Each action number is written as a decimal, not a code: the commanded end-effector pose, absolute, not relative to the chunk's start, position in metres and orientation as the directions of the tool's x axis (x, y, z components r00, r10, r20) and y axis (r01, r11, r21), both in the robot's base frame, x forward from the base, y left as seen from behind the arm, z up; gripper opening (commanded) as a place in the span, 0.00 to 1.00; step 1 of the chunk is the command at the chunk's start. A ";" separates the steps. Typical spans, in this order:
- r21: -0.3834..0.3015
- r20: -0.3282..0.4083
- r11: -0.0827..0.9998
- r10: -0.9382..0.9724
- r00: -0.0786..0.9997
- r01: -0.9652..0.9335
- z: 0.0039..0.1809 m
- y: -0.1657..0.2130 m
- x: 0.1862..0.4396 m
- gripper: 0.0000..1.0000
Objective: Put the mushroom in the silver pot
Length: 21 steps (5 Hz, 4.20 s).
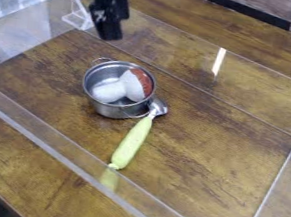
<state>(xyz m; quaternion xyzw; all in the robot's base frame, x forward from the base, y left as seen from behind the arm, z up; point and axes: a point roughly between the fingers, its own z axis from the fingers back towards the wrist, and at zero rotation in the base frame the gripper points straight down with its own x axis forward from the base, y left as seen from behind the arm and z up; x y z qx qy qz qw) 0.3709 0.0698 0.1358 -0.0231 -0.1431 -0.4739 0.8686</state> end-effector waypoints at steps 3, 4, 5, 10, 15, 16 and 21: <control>0.221 0.332 0.609 -0.781 0.528 0.762 0.158 0.094 0.385 1.00; 0.230 0.345 0.620 -0.772 0.533 0.750 0.150 0.099 0.391 1.00; 0.237 0.355 0.625 -0.768 0.532 0.744 0.150 0.103 0.395 1.00; 0.251 0.410 0.683 -0.717 0.564 0.686 0.159 0.112 0.406 0.00; 0.195 0.492 0.787 -0.594 0.636 0.585 0.171 0.099 0.393 0.00; 0.182 0.508 0.808 -0.566 0.650 0.561 0.172 0.099 0.392 0.00; 0.152 0.537 0.811 -0.548 0.641 0.565 0.147 0.128 0.426 1.00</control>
